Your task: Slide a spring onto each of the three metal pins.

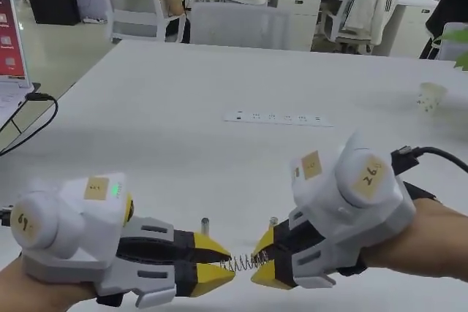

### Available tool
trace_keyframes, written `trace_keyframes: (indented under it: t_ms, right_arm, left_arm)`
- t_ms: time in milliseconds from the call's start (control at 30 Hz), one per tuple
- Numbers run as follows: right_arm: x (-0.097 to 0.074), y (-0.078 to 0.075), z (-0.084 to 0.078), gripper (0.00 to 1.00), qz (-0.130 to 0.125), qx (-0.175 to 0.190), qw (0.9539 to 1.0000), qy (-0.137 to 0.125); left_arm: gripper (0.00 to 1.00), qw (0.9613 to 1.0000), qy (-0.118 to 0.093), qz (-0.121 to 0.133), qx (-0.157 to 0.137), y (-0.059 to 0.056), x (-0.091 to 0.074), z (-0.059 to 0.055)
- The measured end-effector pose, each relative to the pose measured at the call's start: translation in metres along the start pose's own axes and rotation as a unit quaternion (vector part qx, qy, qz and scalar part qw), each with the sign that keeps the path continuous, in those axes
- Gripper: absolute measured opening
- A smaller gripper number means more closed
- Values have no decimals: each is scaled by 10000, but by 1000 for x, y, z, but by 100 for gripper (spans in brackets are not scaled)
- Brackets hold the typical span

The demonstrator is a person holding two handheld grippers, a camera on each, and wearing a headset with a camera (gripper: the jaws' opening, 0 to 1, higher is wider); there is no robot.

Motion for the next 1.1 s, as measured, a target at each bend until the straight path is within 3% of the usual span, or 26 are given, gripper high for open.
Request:
trace_keyframes:
  t_ms: [333, 1100]
  right_arm:
    - [-4, 4, 12, 9, 82, 13, 9997, -250]
    - [1, 10, 26, 8, 207, -91, 9997, -95]
  left_arm:
    - [2, 10000, 47, -27, 62, -1, 1, -1]
    - [2, 9998, 145, -103, 44, -4, 2, -5]
Point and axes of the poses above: the centre of the closed fingertips' face, and the gripper's own axes: x roughly forward along the fingers, y roughly to its left, z roughly out of its top, the point moved 6 cm from there along -x, roughly backward along the fingers, and after that the axes turned 12 degrees about z, right-handed, at the moved point
